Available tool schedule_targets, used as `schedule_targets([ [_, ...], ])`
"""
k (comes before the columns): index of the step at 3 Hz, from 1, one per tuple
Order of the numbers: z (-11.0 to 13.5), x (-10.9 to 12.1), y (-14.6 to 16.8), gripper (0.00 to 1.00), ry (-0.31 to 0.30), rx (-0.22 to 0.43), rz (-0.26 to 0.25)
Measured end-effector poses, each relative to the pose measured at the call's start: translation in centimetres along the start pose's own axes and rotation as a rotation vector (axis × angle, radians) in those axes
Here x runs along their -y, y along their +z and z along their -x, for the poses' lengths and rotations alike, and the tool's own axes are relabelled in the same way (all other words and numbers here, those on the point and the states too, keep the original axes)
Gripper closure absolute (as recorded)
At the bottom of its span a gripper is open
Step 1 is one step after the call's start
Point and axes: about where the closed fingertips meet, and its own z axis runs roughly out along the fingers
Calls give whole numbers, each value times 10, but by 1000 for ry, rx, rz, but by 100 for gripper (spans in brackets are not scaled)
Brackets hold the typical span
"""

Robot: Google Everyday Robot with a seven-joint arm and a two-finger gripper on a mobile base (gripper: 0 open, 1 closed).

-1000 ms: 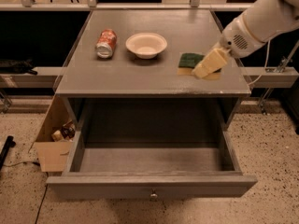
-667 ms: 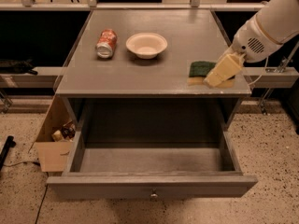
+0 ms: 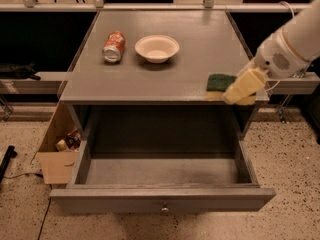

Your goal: Place sponge into top drawer

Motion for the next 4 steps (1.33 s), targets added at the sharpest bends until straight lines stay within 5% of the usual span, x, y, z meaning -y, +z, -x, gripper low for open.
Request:
schedule_targets([
  [1, -46, -33, -9, 100, 76, 84, -20],
  [2, -97, -74, -6, 100, 156, 92, -36],
  [4, -92, -73, 14, 100, 189, 105, -33],
])
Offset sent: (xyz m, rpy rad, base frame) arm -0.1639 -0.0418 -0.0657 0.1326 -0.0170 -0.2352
